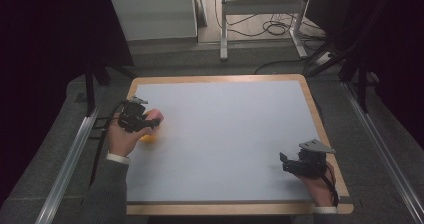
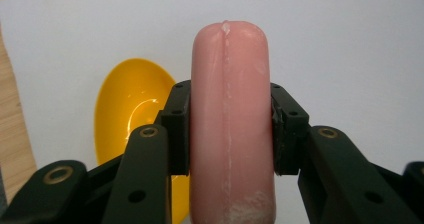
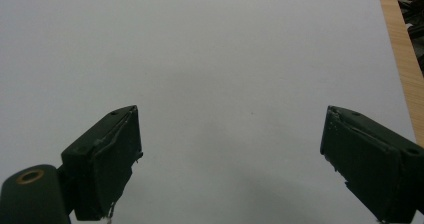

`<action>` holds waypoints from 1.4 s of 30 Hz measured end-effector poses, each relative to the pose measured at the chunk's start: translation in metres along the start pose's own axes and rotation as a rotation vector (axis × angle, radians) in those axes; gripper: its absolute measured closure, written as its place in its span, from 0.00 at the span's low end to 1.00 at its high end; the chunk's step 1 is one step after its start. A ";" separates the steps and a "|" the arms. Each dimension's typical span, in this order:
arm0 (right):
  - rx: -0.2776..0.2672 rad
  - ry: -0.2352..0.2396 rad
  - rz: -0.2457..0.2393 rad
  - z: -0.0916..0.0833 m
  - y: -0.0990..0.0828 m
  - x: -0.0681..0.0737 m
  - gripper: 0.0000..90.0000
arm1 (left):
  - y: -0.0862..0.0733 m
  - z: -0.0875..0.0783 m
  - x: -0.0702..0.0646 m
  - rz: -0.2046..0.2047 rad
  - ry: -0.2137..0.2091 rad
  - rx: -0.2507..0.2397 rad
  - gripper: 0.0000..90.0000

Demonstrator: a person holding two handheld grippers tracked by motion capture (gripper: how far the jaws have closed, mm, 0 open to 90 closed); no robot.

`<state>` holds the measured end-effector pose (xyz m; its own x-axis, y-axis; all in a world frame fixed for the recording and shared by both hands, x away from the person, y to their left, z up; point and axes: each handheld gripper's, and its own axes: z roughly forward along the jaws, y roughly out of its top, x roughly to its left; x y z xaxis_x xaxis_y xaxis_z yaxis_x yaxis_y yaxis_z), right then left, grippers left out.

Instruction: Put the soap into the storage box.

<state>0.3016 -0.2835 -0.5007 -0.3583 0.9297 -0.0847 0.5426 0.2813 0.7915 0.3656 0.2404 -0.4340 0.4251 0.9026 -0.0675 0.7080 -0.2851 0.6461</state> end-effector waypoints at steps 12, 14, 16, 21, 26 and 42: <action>0.000 -0.002 0.002 0.000 0.000 0.000 0.10 | -0.004 0.006 0.014 -0.036 0.021 0.020 0.67; 0.003 -0.001 0.001 0.000 0.000 0.000 0.10 | -0.004 0.008 0.017 -0.035 0.030 0.026 0.67; 0.004 -0.001 0.002 0.000 0.000 0.000 0.10 | -0.004 0.010 0.019 -0.041 0.033 0.034 0.67; 0.004 -0.004 0.003 0.001 -0.001 -0.001 0.10 | -0.005 0.013 0.023 -0.053 0.039 0.036 0.67; 0.007 -0.001 0.001 0.001 -0.001 0.000 0.10 | -0.006 0.017 0.026 -0.058 0.060 0.055 0.67; 0.014 0.001 -0.004 0.003 -0.002 0.001 0.10 | -0.006 0.037 0.037 -0.086 0.072 0.100 0.67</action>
<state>0.3027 -0.2825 -0.5038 -0.3614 0.9283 -0.0876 0.5514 0.2886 0.7828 0.3980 0.2633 -0.4681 0.3211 0.9450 -0.0625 0.7943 -0.2328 0.5611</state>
